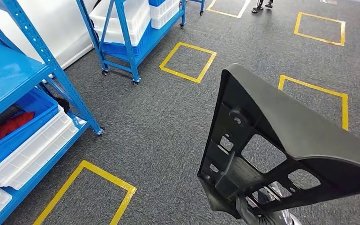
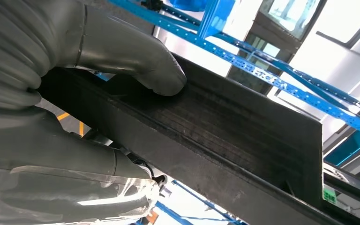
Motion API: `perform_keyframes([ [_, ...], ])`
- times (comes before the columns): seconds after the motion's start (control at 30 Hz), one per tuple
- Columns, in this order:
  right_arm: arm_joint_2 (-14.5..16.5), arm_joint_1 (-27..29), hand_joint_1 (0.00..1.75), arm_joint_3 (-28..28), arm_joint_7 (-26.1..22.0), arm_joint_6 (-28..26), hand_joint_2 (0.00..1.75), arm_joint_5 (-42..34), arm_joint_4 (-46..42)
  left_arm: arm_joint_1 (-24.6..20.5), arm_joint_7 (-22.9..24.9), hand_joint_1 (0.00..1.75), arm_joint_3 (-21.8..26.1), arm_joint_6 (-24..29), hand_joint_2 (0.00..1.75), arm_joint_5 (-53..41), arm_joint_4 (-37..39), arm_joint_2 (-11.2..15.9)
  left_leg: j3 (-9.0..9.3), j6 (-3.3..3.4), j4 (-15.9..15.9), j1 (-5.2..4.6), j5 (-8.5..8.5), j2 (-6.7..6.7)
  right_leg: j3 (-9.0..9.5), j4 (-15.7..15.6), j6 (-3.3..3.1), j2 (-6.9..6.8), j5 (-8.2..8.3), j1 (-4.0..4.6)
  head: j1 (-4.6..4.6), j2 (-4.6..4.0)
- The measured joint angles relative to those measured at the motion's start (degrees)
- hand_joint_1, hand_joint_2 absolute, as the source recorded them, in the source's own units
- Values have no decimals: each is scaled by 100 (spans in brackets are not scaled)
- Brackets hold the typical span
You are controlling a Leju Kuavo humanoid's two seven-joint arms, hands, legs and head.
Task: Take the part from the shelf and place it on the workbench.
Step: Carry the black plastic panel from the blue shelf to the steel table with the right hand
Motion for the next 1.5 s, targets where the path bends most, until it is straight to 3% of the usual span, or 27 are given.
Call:
perform_keyframes([
  [0.07, 0, -15, 175, 5, 0, -2, 175, 1, 10, 17, 0, 0, 0, -1, 175, 0, 0, -2, -4, 35, -28, -6, 21, 121, -320, 674, 36, -277, -386, -3, 1, 0],
  [0.1, 0, -20, 175, 7, 0, -1, 175, 2, 22, 23, 0, 0, 0, -2, 175, 0, 0, -2, -12, 37, -25, -12, 20, 184, -500, 1049, 53, -333, -551, -18, 1, 0],
  [0.13, 0, -20, 175, 9, 0, 1, 175, 2, 35, 27, 2, 0, 0, -4, 175, 0, 0, -3, -16, 36, -23, -15, 16, 247, -623, 1308, 69, -364, -627, -33, 1, 0],
  [0.17, 0, -22, 175, 11, 0, 10, 175, 2, 49, 26, 15, 0, 0, -11, 175, 0, 0, -3, -16, 30, -20, -14, 10, 308, -643, 1361, 82, -383, -590, -47, 1, 0],
  [0.2, 0, -29, 175, 12, 0, 23, 175, 1, 62, 26, 39, 0, 0, -22, 175, 0, 0, -5, -10, 18, -16, -11, 0, 366, -538, 1172, 93, -411, -446, -59, 1, 0],
  [0.27, 0, -61, 175, 13, 1, 51, 175, -7, 83, 26, 87, 0, 0, -46, 175, 0, 0, -9, 15, -22, -2, -11, -32, 467, -92, 350, 98, -591, -83, -67, 1, 0],
  [0.33, 1, -103, 175, 15, 1, 62, 175, -22, 93, 25, 72, 0, 1, -38, 175, 0, 0, -9, 30, -81, 25, -34, -71, 550, 189, -208, 40, -728, 67, -34, 1, 0],
  [0.43, 7, -126, 175, 16, 0, 114, 175, -28, 93, 6, -83, 0, 1, 70, 175, 0, -1, -6, 42, -178, 45, -43, -113, 649, 188, -278, -74, -615, 75, -9, -1, 0],
  [0.5, 26, -146, 175, 16, 0, 177, 175, -31, 91, -9, -212, 0, 2, 157, 175, 0, -5, -1, -23, -239, 242, -18, -279, 477, 188, -304, -141, -513, 102, -29, 0, 0],
  [0.57, 69, -207, 175, 25, 0, 372, 175, -219, 82, -10, -291, 0, 2, 210, 175, 0, -10, 4, -314, -268, 913, 2, -658, 217, 181, -314, -187, -408, 118, -30, 0, 0],
  [0.63, 135, -259, 175, 28, 0, 916, 175, -836, 32, -1, -290, 0, 2, 209, 175, 0, -11, 4, -675, -269, 1669, 7, -936, 137, 174, -311, -206, -278, 123, -12, -1, 0],
  [0.67, 182, -272, 175, 9, 0, 1311, 175, -1263, -10, 2, -256, 0, 2, 183, 175, 0, -11, 4, -751, -260, 1804, 7, -919, 129, 177, -307, -209, -209, 124, -4, -1, 0],
  [0.7, 244, -283, 175, -32, 0, 1723, 175, -1683, -52, 4, -208, 0, 2, 147, 175, 0, -11, 4, -724, -244, 1712, 7, -788, 120, 182, -300, -209, -136, 124, 2, -1, 0],
  [0.8, 449, -352, 175, -225, 0, 2472, 175, -2262, -102, 6, -49, 0, 2, 40, 175, 0, -11, 5, -261, -166, 617, 7, -178, -108, 189, -271, -192, 69, 120, 10, 0, 0],
  [0.87, 549, -453, 175, -379, 0, 2490, 175, -2002, -51, 5, 33, 0, 5, 6, 175, 0, -11, 5, -85, -138, 181, 2, -68, -262, 154, -252, -142, 190, 134, 3, 1, 0],
  [0.93, 620, -528, 175, -498, 0, 2408, 175, -1666, 25, -11, 69, 0, 9, 4, 175, 0, -11, 4, -60, -99, 105, -6, -79, -220, 113, -262, -61, 294, 166, -15, 1, 0],
  [1.0, 657, -554, 175, -558, 0, 2380, 175, -1561, 77, -21, 61, 0, 11, 21, 175, 0, -11, 1, -32, -18, 34, 4, -28, -111, 59, -179, -4, 126, 100, -14, 1, 0],
  [1.07, 676, -616, 175, -604, 0, 2382, 175, -1603, 110, 2, 23, 0, 13, 51, 175, 0, -11, -2, -21, 39, -17, 5, 10, 17, -166, 295, 32, -203, -205, -6, 1, 0],
  [1.1, 686, -648, 175, -621, 0, 2376, 175, -1621, 127, 16, -7, 0, 13, 71, 175, 0, -11, -2, -28, 51, -18, -6, 11, 81, -356, 686, 54, -299, -408, -12, 1, 0],
  [1.13, 696, -668, 175, -632, 0, 2370, 175, -1629, 148, 27, -39, 0, 13, 91, 175, 0, -11, -2, -34, 54, -17, -13, 8, 153, -536, 1060, 75, -341, -560, -26, 1, 0],
  [1.2, 709, -674, 175, -641, 0, 2340, 175, -1617, 196, 31, -94, 0, 13, 126, 175, 0, -11, -3, -35, 46, -12, -17, -6, 291, -653, 1327, 110, -386, -566, -55, 2, 0],
  [1.27, 718, -674, 175, -645, 0, 2292, 175, -1602, 227, 28, -120, 0, 13, 137, 175, 0, -11, -5, -8, 16, -2, -15, -38, 408, -294, 691, 119, -521, -211, -69, 2, 0],
  [1.3, 722, -679, 175, -645, 0, 2273, 175, -1600, 234, 27, -122, 0, 13, 138, 175, 0, -11, -5, 10, -9, 11, -28, -62, 457, -67, 276, 103, -674, -72, -53, 2, 0],
  [1.37, 734, -688, 175, -646, 0, 2258, 175, -1597, 237, 23, -122, 0, 13, 133, 175, 0, -13, -5, 37, -67, 32, -61, -103, 545, 190, -225, 39, -860, 54, -13, 1, 0],
  [1.4, 741, -693, 175, -646, 0, 2256, 175, -1596, 240, 18, -120, 0, 13, 130, 175, 0, -14, -4, 45, -92, 38, -76, -118, 595, 195, -269, 5, -862, 38, 8, 1, 0],
  [1.47, 753, -696, 175, -646, 0, 2247, 175, -1594, 248, 0, -113, 0, 13, 125, 175, 0, -17, -4, 64, -146, 43, -70, -154, 681, 180, -280, -58, -722, 56, 0, 0, 0],
  [1.5, 758, -707, 175, -646, 0, 2235, 175, -1593, 254, -7, -110, 0, 14, 126, 175, 0, -19, -2, 53, -174, 105, -56, -216, 614, 183, -293, -93, -659, 67, -12, 1, 0],
])
